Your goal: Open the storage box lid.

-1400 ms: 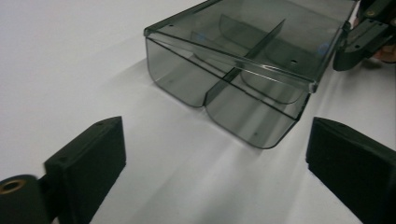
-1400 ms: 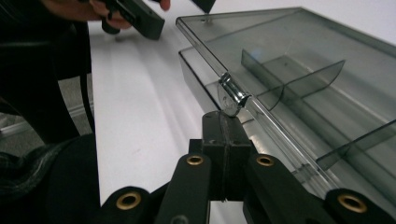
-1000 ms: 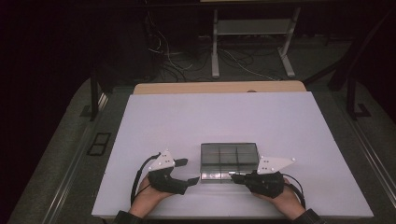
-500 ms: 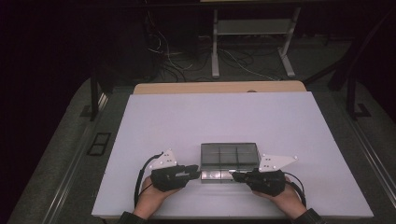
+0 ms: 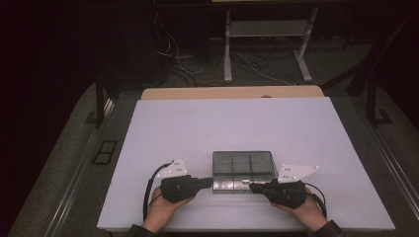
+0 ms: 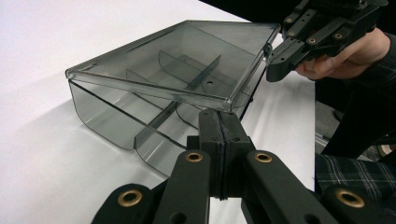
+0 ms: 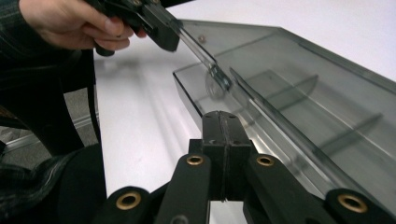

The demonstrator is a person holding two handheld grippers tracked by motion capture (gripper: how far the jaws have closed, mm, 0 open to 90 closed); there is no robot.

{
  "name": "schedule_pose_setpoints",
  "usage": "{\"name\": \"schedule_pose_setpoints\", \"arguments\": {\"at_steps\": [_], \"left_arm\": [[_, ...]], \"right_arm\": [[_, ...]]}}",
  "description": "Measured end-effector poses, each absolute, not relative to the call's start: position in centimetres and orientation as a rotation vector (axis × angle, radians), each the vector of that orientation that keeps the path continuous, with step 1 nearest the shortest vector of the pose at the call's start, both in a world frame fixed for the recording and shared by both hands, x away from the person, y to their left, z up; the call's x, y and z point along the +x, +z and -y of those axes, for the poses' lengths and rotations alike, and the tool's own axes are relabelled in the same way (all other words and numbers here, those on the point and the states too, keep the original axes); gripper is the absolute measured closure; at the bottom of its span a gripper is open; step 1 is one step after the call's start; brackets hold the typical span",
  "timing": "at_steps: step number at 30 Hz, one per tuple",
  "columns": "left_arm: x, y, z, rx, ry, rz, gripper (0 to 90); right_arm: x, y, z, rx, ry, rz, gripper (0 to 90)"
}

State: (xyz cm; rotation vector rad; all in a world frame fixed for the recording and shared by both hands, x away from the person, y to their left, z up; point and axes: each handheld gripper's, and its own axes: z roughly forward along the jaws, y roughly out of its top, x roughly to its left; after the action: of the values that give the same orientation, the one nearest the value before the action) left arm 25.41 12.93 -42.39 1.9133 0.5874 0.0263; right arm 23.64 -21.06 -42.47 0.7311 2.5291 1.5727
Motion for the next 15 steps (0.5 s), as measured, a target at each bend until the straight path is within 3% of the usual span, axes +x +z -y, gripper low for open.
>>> {"name": "schedule_pose_setpoints", "arguments": {"at_steps": [15], "left_arm": [[25.3,-42.3,-13.0,1.913,0.034,-0.582,88.6]], "right_arm": [[23.2,-42.3,27.2,0.865,1.515,-2.473,89.3]]}}
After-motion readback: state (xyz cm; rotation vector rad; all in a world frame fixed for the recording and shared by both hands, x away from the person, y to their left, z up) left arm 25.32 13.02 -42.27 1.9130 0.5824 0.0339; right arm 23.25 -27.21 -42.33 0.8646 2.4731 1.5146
